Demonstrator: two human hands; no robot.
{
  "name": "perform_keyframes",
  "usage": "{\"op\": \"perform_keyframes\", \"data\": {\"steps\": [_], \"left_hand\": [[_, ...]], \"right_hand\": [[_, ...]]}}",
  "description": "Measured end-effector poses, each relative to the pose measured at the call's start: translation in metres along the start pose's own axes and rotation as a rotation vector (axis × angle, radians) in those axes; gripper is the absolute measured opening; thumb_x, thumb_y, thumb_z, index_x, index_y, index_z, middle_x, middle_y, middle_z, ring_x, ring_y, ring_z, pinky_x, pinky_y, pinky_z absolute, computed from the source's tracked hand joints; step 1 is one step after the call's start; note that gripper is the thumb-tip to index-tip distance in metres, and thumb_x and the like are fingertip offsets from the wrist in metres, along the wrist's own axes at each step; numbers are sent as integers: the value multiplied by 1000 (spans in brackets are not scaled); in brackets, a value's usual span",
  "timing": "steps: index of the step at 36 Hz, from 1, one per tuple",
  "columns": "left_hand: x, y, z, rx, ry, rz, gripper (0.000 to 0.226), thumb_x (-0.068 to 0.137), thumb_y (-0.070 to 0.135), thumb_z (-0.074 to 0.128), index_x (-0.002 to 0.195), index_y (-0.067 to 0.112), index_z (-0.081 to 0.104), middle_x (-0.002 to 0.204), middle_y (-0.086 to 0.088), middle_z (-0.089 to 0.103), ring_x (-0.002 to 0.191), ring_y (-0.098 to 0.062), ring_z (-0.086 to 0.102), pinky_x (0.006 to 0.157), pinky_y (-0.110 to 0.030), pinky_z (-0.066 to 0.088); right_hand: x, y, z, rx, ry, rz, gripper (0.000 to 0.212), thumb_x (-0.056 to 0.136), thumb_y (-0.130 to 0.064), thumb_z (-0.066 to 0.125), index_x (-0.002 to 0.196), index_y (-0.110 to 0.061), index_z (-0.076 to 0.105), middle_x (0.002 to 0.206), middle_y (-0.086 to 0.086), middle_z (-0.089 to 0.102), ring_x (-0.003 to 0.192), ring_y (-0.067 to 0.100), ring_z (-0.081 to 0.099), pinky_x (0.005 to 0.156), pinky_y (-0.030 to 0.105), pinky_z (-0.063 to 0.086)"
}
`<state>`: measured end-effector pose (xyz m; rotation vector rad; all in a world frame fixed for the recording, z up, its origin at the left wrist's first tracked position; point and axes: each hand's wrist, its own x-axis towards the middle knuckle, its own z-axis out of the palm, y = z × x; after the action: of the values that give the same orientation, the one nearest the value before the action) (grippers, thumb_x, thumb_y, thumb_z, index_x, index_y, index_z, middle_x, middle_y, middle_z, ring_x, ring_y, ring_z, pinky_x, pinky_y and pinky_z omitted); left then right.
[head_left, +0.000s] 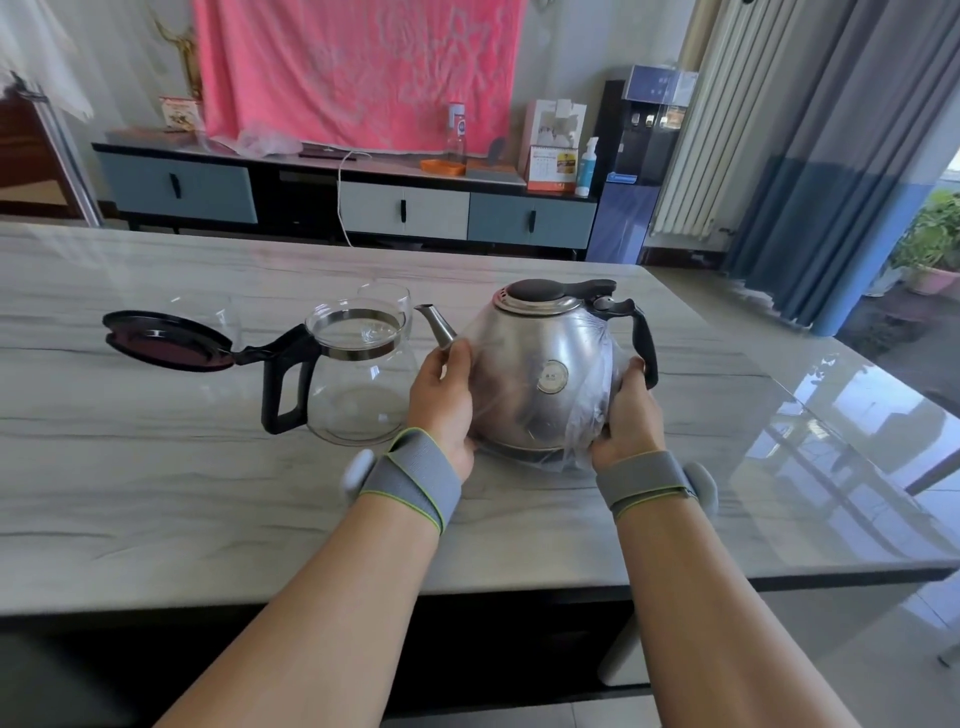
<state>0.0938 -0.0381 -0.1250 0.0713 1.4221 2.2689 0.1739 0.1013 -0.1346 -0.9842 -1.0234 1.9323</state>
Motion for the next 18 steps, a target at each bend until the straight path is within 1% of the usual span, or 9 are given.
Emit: {"op": "perform_keyframes", "data": {"steps": [4,6,9,11,12,13,15,17,18], "left_hand": [[0,1,1,-15,-4,-11,17,101,44,55,98,33,67,107,7,72,116,-26,65,95,-63,51],[0,1,0,-15,-1,-23,17,101,45,54,99,33,67,109,7,71,115,-26,65,94,-63,51],[0,1,-2,-17,3,-30,17,101,46,53,102,35,66,116,6,70,115,-26,65,91,-62,52],[-1,1,-3,-17,4,-32,17,102,46,53,102,35,66,115,6,70,113,-25,65,88,-58,54],[-1,2,-3,-20,4,-33,17,102,45,52,101,35,66,113,7,70,111,-24,65,87,-56,54],[-1,2,-3,-26,2,-37,17,102,46,52,100,36,66,112,8,70,109,-24,66,85,-55,55],[-1,2,-3,-35,1,-50,17,102,46,52,101,37,65,111,9,71,106,-23,66,82,-53,56],[-2,3,-4,-41,5,-62,17,102,48,51,104,38,64,114,10,70,106,-22,66,79,-51,56],[-2,3,-4,-44,5,-66,17,102,48,50,107,39,64,116,9,69,106,-22,66,78,-50,56]], "right_hand": [[1,0,0,-3,-11,-9,34,111,-47,47,103,-21,68,92,3,76,78,22,73,74,37,61],[2,0,0,-4,-22,-11,35,110,-48,47,102,-21,68,92,2,77,77,22,75,78,40,62],[3,0,2,-5,-31,-15,38,111,-47,48,92,-20,66,79,-2,74,69,19,72,71,35,61],[2,-1,3,-2,-39,-20,37,111,-46,48,96,-18,68,83,1,74,70,21,72,71,36,61],[1,-1,3,1,-44,-20,37,111,-46,48,99,-18,68,86,3,75,69,21,73,67,35,61],[1,-2,3,4,-48,-18,36,111,-45,48,100,-17,68,84,2,74,65,19,73,60,31,62],[-2,-4,4,14,-52,-14,36,111,-45,49,95,-18,66,71,-1,71,51,13,69,47,24,54],[-4,-5,5,14,-50,-22,38,111,-44,48,86,-18,60,60,-4,62,41,11,61,42,19,47],[-4,-5,5,10,-49,-31,40,111,-43,48,83,-17,58,60,-3,59,40,10,58,41,18,46]]}}
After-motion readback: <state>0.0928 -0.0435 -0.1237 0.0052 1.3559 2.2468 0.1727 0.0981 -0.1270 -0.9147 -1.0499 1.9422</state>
